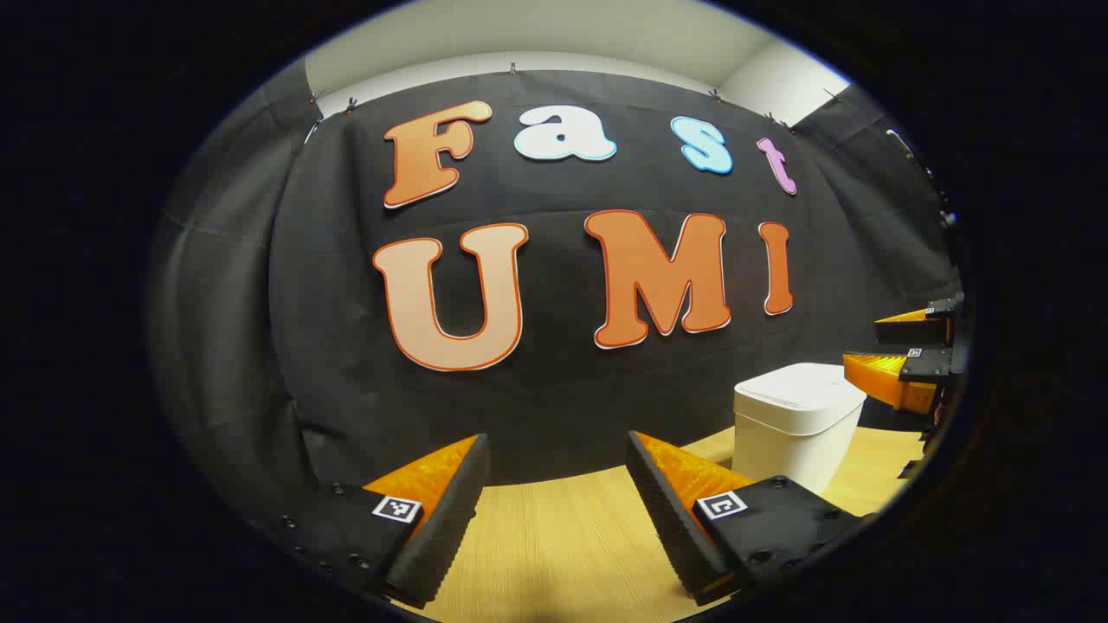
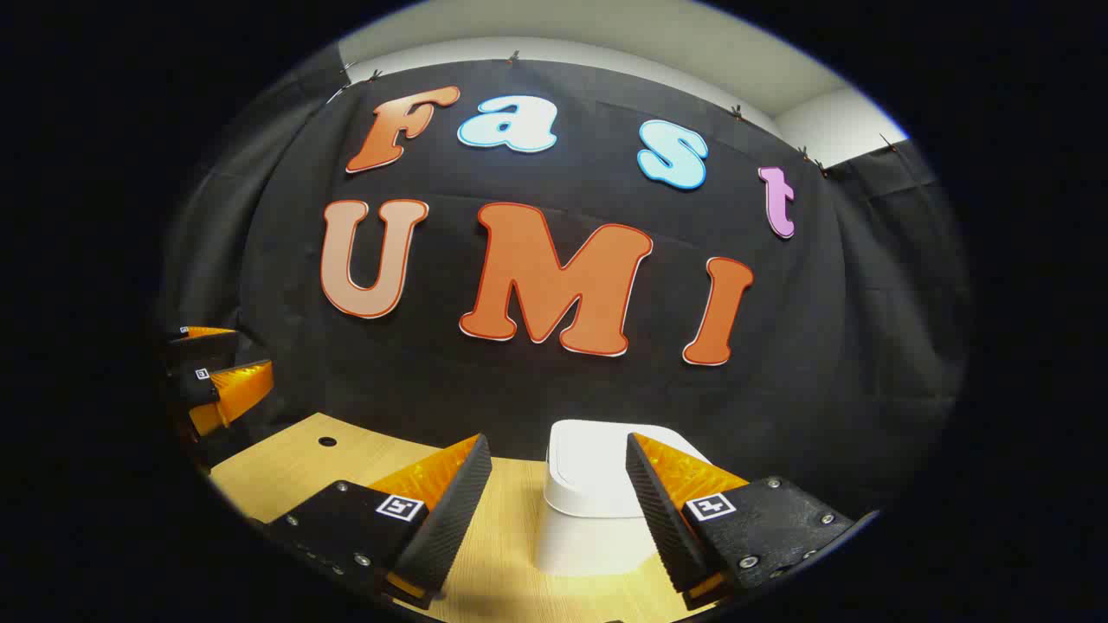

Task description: Press the lid of the desktop garbage bin to open it, pick up the crumpled paper on the desktop and throw it into the bin, then pick up the pop can on the desktop and drop it into the bin, and finally close the garbage bin lid.

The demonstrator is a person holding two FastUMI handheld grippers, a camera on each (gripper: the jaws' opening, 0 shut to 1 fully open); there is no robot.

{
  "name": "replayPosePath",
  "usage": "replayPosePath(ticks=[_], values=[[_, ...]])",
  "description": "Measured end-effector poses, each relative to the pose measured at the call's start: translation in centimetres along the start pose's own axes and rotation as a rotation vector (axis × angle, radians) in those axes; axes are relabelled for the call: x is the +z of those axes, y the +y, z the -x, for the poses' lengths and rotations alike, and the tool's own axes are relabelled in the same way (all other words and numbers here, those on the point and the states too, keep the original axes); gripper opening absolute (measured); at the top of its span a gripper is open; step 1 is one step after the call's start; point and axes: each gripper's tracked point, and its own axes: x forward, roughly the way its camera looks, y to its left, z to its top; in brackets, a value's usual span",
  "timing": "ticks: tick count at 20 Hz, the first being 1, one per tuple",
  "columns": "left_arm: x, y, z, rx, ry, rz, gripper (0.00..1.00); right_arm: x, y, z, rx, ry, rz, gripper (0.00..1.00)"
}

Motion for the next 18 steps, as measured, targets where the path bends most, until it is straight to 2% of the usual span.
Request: replayPosePath(ticks=[6, 9, 10, 11, 18], values=[[0.9, 0.9, -0.3, 0.040, -0.027, -0.021, 1.00, -0.6, 0.6, -1.0, 0.029, 0.012, 0.024, 0.94], [0.7, 0.8, -0.8, 0.031, -0.024, -0.015, 1.00, -0.3, 0.5, -1.7, 0.026, 0.011, 0.038, 0.94], [0.5, 0.8, -1.0, 0.026, -0.022, -0.015, 0.96, -0.4, 0.6, -1.8, 0.024, 0.014, 0.034, 0.94], [0.2, 0.9, -1.2, 0.022, -0.020, -0.013, 1.00, -0.4, 0.5, -1.9, 0.014, 0.014, 0.032, 0.94], [-1.4, 1.0, -1.4, -0.019, 0.031, -0.005, 1.00, 0.7, 0.0, -2.1, -0.035, 0.005, 0.025, 0.94]])
